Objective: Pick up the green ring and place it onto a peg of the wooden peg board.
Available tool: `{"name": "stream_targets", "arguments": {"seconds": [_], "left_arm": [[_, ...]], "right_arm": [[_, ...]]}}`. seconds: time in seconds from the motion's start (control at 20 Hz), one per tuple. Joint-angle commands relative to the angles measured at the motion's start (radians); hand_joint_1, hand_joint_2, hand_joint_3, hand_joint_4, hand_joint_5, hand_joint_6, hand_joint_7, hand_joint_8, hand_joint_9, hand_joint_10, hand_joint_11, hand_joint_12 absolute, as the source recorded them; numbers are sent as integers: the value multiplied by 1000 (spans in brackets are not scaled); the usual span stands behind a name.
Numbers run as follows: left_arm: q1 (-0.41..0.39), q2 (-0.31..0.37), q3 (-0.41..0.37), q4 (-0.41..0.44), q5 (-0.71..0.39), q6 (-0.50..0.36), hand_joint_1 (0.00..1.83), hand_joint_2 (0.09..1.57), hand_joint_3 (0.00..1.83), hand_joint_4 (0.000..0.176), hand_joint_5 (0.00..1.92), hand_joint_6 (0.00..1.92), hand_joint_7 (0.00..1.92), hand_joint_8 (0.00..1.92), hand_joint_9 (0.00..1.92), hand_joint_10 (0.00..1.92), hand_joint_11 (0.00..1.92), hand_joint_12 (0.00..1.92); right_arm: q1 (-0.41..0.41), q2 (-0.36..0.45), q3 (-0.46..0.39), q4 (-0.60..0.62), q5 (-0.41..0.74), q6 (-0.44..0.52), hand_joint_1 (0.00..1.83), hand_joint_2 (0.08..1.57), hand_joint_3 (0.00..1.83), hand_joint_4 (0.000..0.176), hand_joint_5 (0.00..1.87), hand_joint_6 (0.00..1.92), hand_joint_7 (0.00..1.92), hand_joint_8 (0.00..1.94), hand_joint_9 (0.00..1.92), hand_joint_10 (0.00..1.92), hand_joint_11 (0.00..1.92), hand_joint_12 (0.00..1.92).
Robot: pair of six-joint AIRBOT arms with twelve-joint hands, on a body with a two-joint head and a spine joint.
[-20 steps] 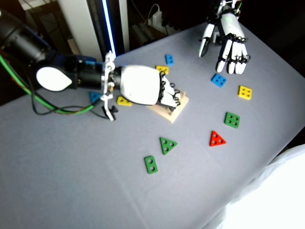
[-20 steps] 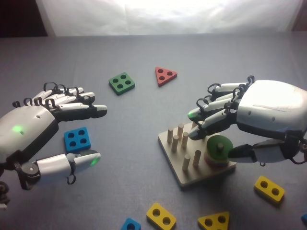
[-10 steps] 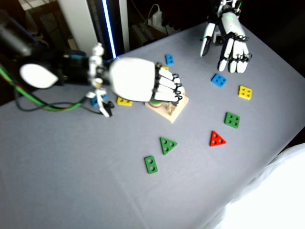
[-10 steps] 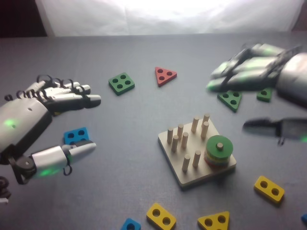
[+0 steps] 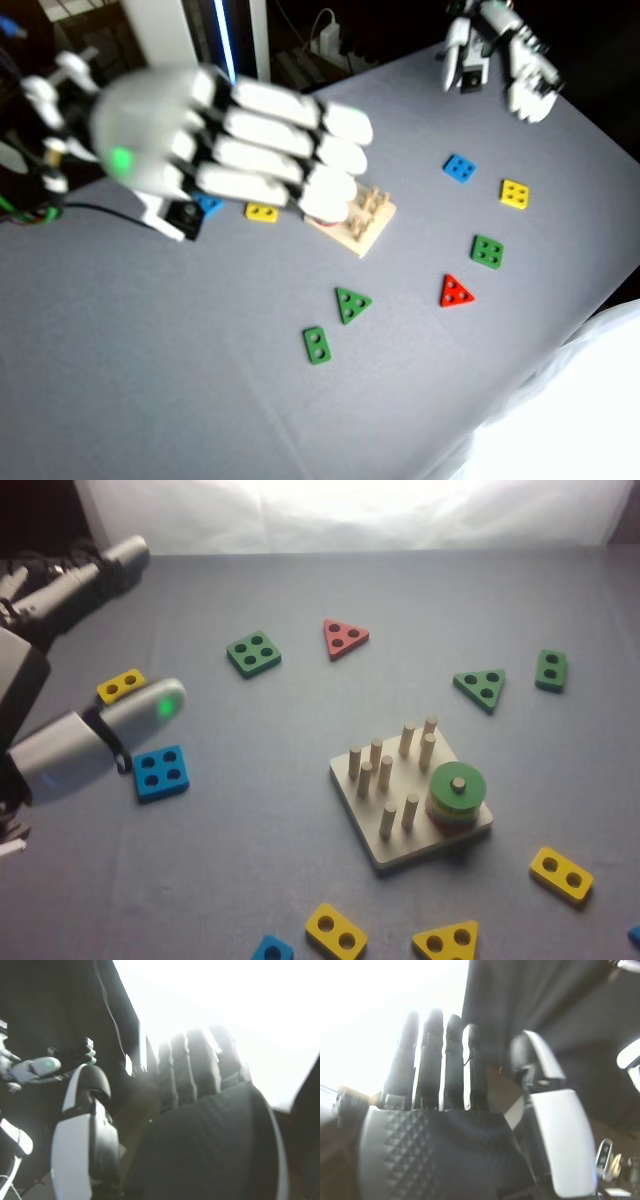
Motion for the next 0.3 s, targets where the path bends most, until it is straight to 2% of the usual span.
{"name": "stream_targets", "arguments": {"seconds": [0.0, 0.05, 0.1, 0.15, 0.2, 0.25], "left_arm": [[-15, -6, -5, 20, -135, -9, 26, 1403, 13, 71, 276, 61, 157, 0, 328, 0, 0, 746], [-23, -9, -1, 20, -135, -11, 397, 1481, 13, 155, 325, 1524, 157, 0, 324, 2, 0, 833], [-35, -11, 2, 26, -135, -14, 190, 1416, 0, 136, 236, 1173, 284, 16, 314, 2, 0, 591], [-53, -11, 5, 38, -135, -16, 153, 1413, 0, 168, 265, 637, 221, 2, 203, 0, 0, 324], [-74, -8, 6, 57, -135, -17, 153, 1413, 0, 168, 265, 637, 221, 2, 203, 0, 0, 324], [-113, 4, 6, 88, -135, -3, 40, 1503, 33, 114, 44, 98, 59, 0, 31, 1, 0, 12]], "right_arm": [[15, 2, -4, -6, 130, -12, 677, 1381, 9, 43, 411, 21, 307, 0, 379, 0, 336, 19], [20, 2, -4, -16, 130, -14, 554, 1353, 0, 45, 380, 4, 184, 0, 189, 0, 125, 3], [33, 2, -8, -34, 130, -15, 611, 1314, 0, 43, 340, 2, 83, 3, 37, 0, 24, 0], [58, 2, -15, -65, 131, -25, 595, 1227, 0, 35, 208, 0, 80, 3, 7, 0, 4, 0], [79, 4, -29, -104, 131, -50, 595, 1227, 0, 35, 208, 0, 80, 3, 7, 0, 4, 0], [116, 13, -48, -147, 131, -89, 777, 1153, 0, 24, 401, 13, 179, 5, 83, 7, 0, 0]]}}
